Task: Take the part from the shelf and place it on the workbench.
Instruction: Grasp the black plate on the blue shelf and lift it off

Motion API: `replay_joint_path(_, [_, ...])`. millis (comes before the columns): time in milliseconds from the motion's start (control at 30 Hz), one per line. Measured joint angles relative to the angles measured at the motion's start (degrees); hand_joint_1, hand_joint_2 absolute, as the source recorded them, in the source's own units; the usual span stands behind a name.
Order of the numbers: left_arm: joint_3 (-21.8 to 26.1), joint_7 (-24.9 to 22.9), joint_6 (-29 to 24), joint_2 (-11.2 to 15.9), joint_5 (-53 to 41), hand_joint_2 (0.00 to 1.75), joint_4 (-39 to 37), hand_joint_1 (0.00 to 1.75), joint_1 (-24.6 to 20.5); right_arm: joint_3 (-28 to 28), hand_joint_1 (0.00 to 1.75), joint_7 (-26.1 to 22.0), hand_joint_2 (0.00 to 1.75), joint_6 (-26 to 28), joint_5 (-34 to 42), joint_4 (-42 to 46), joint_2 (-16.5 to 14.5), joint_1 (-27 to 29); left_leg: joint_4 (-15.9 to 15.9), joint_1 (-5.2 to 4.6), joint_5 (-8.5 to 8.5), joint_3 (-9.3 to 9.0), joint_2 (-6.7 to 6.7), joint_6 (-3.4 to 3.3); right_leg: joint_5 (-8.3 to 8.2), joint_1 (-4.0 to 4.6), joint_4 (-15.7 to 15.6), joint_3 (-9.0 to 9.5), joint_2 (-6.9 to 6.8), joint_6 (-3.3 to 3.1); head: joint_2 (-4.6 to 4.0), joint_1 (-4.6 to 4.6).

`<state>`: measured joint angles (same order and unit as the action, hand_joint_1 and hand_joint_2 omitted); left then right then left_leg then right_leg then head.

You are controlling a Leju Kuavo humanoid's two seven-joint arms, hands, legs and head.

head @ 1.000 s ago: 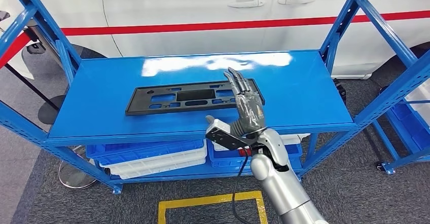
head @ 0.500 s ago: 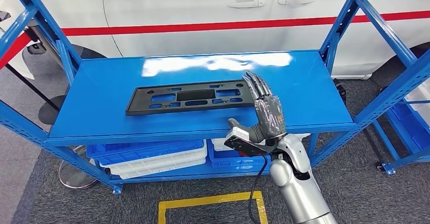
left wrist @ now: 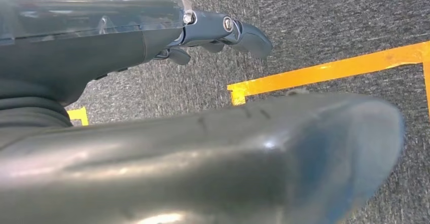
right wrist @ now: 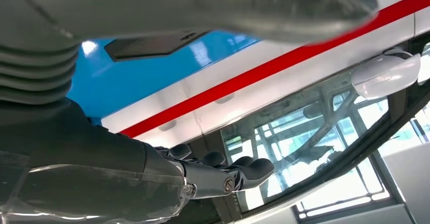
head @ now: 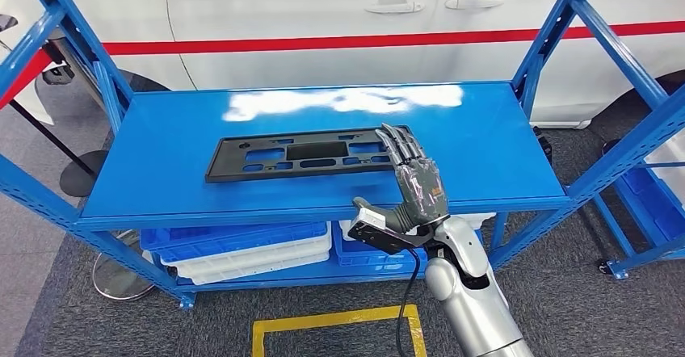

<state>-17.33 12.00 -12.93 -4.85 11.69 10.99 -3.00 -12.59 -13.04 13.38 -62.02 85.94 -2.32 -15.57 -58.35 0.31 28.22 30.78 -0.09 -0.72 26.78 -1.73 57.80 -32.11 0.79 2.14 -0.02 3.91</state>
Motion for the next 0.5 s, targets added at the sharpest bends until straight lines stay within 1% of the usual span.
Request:
replay_joint_path(33, [0.0, 0.0, 0.0, 0.0, 0.0, 0.0, 0.0, 0.0, 0.0, 0.0, 0.0, 0.0, 0.0, 0.1, 0.0, 0.0, 0.0, 0.0, 0.4, 0.09, -0.27, -0.17, 0.1, -0.36, 0.07, -0.02, 0.0, 0.03, -0.04, 0.2, 0.0, 0.0])
replay_joint_path(67, [0.0, 0.0, 0.1, 0.0, -0.1, 0.0, 0.0, 0.0, -0.1, 0.0, 0.0, 0.0, 0.0, 0.2, -0.1, 0.0, 0.0, 0.0, 0.9, 0.2, -0.6, -0.38, 0.22, -0.8, 0.6, 0.0, 0.7, -0.28, -0.12, 0.28, 0.0, -0.01])
replay_joint_path(100, [0.0, 0.0, 0.1, 0.0, -0.2, 0.0, 0.0, 0.0, -0.1, 0.0, 0.0, 0.0, 0.0, 0.2, -0.2, 0.0, 0.0, 0.1, 1.5, 0.33, -0.91, -0.58, 0.35, -1.16, 1.7, 0.06, 2.5, -1.14, -0.21, 0.28, 0.0, -0.01])
replay_joint_path(133, [0.0, 0.0, 0.2, 0.0, -0.2, 0.0, 0.0, 0.0, -0.1, 0.0, 0.0, 0.1, 0.0, 0.3, -0.3, 0.0, 0.0, 0.2, 1.7, 0.4, -1.1, -0.72, 0.47, -1.4, 3.3, 0.05, 5.6, -2.67, -0.31, 0.19, 0.0, -0.02])
replay_joint_path(167, [0.0, 0.0, 0.2, 0.0, -0.3, 0.0, 0.0, 0.0, -0.1, 0.0, 0.0, 0.3, 0.0, 0.3, -0.5, 0.0, 0.0, 0.3, 1.8, 0.32, -1.13, -0.73, 0.51, -1.54, 5.07, 0.09, 9.5, -4.75, -0.36, 0.13, 0.0, -0.02])
replay_joint_path(200, [0.0, 0.0, 0.3, 0.0, -0.3, 0.0, 0.0, 0.0, -0.1, 0.0, 0.0, 0.4, 0.0, 0.3, -0.6, 0.0, 0.0, 0.6, 1.8, 0.24, -1.08, -0.72, 0.53, -1.58, 6.32, 0.11, 13.3, -6.83, -0.36, 0.12, 0.0, -0.02])
replay_joint_path(233, [-0.1, 0.0, 0.4, 0.0, -0.4, 0.0, 0.0, 0.0, -0.1, 0.0, 0.0, 0.5, 0.0, 0.3, -0.7, 0.0, 0.0, 0.8, 1.8, 0.17, -1.01, -0.76, 0.53, -1.59, 6.68, 0.1, 15.8, -8.34, -0.38, 0.12, 0.0, -0.02])
replay_joint_path(267, [-0.2, 0.0, 0.5, 0.0, -0.4, 0.0, 0.0, 0.0, 0.0, 0.0, 0.0, 0.5, 0.0, 0.3, -0.7, 0.0, 0.0, 1.0, 1.7, 0.13, -0.89, -0.86, 0.51, -1.55, 5.93, 0.09, 16.3, -8.93, -0.41, 0.08, 0.0, -0.02])
replay_joint_path(300, [-0.2, 0.0, 0.5, 0.0, -0.4, 0.0, 0.0, 0.0, 0.0, 0.0, 0.0, 0.5, 0.0, 0.3, -0.8, 0.0, 0.0, 1.2, 1.7, 0.12, -0.69, -1.06, 0.48, -1.44, 4.05, 0.08, 14.3, -8.31, -0.46, -0.01, 0.0, -0.02])
replay_joint_path(333, [-0.3, 0.0, 0.6, 0.0, -0.4, 0.0, 0.0, 0.0, 0.0, 0.0, 0.0, 0.6, 0.0, 0.3, -0.8, 0.0, 0.0, 1.2, 1.5, 0.12, -0.39, -1.32, 0.45, -1.23, 1.55, 0.08, 10.6, -6.78, -0.56, -0.16, 0.0, -0.02])
replay_joint_path(367, [-0.4, 0.0, 0.6, 0.0, -0.4, 0.0, 0.0, 0.0, 0.0, 0.0, 0.0, 0.6, 0.0, 0.3, -0.8, 0.0, 0.0, 1.2, 1.4, 0.06, -0.05, -1.51, 0.44, -0.94, -0.27, 0.16, 6.9, -5.08, -0.71, -0.35, 0.0, -0.02])
replay_joint_path(400, [-0.4, 0.0, 0.6, 0.0, -0.4, 0.0, 0.0, 0.0, -0.1, 0.0, 0.0, 0.6, 0.0, 0.3, -0.8, 0.0, 0.1, 1.1, 1.1, -0.04, 0.3, -1.57, 0.45, -0.6, -1.47, 0.29, 3.7, -3.72, -0.8, -0.55, 0.0, -0.02])
replay_joint_path(433, [-0.5, 0.0, 0.6, 0.0, -0.4, 0.0, 0.0, 0.0, -0.1, 0.0, 0.0, 0.6, 0.44, 0.3, -0.9, 0.1, 0.1, 1.2, 0.9, -0.15, 0.53, -1.5, 0.48, -0.27, -1.85, 0.39, 1.9, -3.03, -0.85, -0.73, 0.0, -0.02])
replay_joint_path(500, [-0.7, 0.0, 0.7, 0.0, -0.6, 0.0, 0.0, 0.0, -0.2, 0.0, 0.0, 0.8, 1.31, 0.3, -1.2, 0.4, 0.1, 1.5, 0.8, -0.21, 0.74, -1.35, 0.56, 0.31, -1.42, 0.68, 1.3, -3.0, -0.74, -1.14, 0.0, -0.02])
